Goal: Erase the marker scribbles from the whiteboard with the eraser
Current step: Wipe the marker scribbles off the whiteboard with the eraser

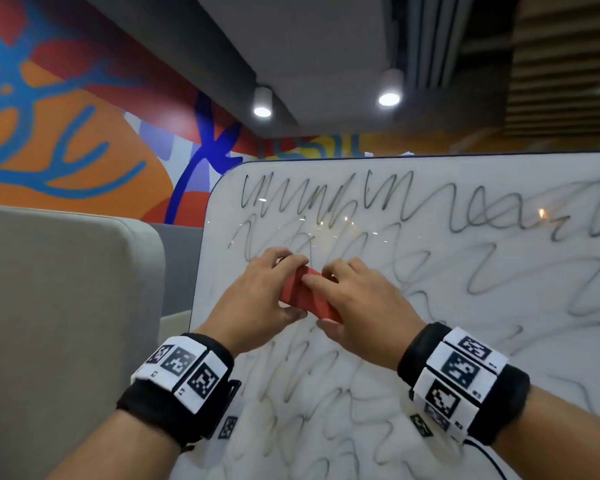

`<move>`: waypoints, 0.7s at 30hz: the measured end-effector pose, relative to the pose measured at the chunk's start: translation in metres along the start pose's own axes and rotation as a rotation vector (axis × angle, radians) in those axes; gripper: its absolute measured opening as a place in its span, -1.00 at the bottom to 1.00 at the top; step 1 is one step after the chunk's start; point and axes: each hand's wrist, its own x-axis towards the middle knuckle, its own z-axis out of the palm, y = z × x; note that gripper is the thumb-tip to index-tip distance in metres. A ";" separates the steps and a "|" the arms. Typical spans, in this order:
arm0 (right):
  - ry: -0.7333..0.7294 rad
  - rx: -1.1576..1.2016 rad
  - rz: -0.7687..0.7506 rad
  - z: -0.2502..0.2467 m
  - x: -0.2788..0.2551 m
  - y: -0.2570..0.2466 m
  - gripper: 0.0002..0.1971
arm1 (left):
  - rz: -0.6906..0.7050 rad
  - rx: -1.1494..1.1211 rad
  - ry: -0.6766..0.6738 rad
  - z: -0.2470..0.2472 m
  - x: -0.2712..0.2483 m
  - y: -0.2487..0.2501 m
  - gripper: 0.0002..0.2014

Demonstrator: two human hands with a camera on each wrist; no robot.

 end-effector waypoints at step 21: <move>0.210 -0.350 0.136 -0.014 0.096 0.038 -0.37 | -0.226 0.050 0.155 -0.004 0.063 -0.104 0.11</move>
